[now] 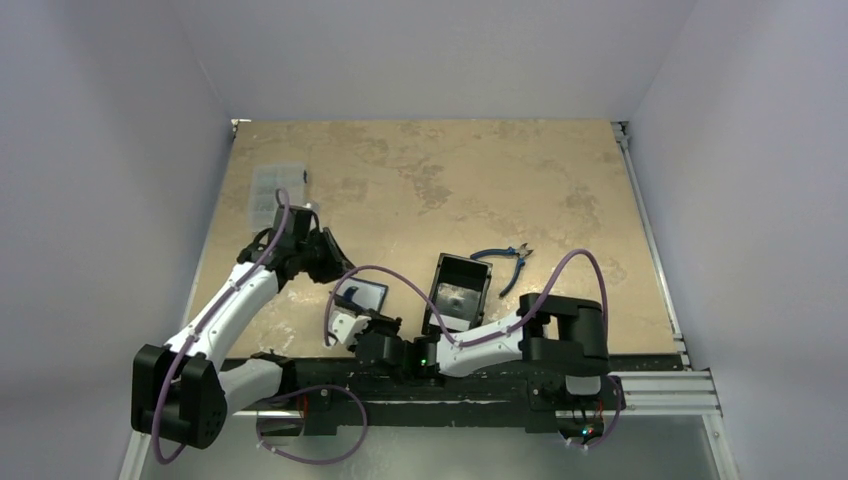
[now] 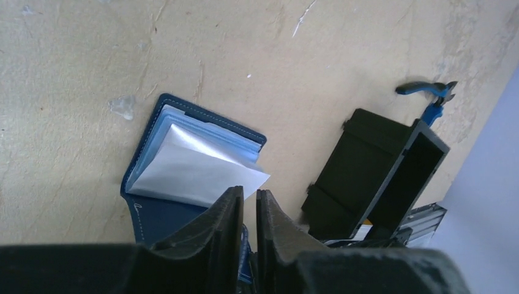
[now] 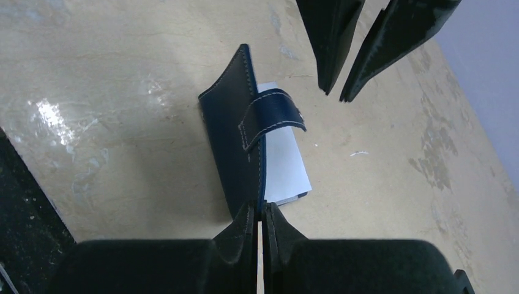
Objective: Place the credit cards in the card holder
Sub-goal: Open the card holder at the center of the board.
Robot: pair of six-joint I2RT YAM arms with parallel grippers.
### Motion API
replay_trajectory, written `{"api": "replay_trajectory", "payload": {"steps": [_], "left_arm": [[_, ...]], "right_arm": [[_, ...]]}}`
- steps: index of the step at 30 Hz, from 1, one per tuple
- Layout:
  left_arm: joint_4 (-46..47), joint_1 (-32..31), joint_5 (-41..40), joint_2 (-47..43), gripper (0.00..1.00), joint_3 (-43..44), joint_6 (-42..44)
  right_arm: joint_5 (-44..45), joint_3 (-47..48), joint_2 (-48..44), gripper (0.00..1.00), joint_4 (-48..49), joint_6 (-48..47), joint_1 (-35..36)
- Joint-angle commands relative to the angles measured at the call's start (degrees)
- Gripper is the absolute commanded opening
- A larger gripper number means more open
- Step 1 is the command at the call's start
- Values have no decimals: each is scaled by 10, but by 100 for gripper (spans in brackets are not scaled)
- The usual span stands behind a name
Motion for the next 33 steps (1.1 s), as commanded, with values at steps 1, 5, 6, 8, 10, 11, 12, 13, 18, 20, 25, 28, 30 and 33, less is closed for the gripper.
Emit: {"api": "replay_trajectory", "payload": {"steps": [1, 5, 6, 8, 10, 11, 12, 13, 18, 20, 25, 28, 30, 33], "left_arm": [[32, 0, 35, 11, 15, -42, 28], [45, -10, 24, -18, 10, -100, -3], [53, -16, 24, -29, 9, -116, -16], [69, -32, 23, -54, 6, -154, -46], [81, -47, 12, -77, 3, -181, -82], [83, -51, 0, -89, 2, -192, -98], [82, -53, -11, -103, 1, -202, -110], [80, -53, -19, -115, 1, -212, -118], [77, -53, -56, -147, 1, -239, -135], [85, -54, -62, -142, 0, -247, -137], [113, -57, -54, -134, 0, -267, -123], [112, -62, -57, -159, 0, -274, -129], [104, -64, -63, -180, 0, -275, -137], [99, -66, -67, -201, 0, -279, -141]], "right_arm": [[26, 15, 13, 12, 33, -28, 11], [27, 29, 20, 13, 11, -14, 14], [23, 29, 20, 15, 5, -6, 14], [7, 31, 13, 23, -16, 16, 14], [-38, 24, -3, 35, -31, 49, 14], [-56, 18, -16, 41, -34, 66, 13], [-80, 11, -36, 49, -38, 81, 11], [-111, 6, -51, 55, -48, 98, 6], [-257, -32, -144, 67, -87, 212, -37], [-325, -57, -185, 68, -83, 250, -70], [-433, -87, -266, 76, -83, 301, -154], [-516, -59, -256, 76, -101, 333, -211], [-607, -32, -225, 74, -109, 340, -242], [-710, 1, -167, 73, -113, 316, -252]]}}
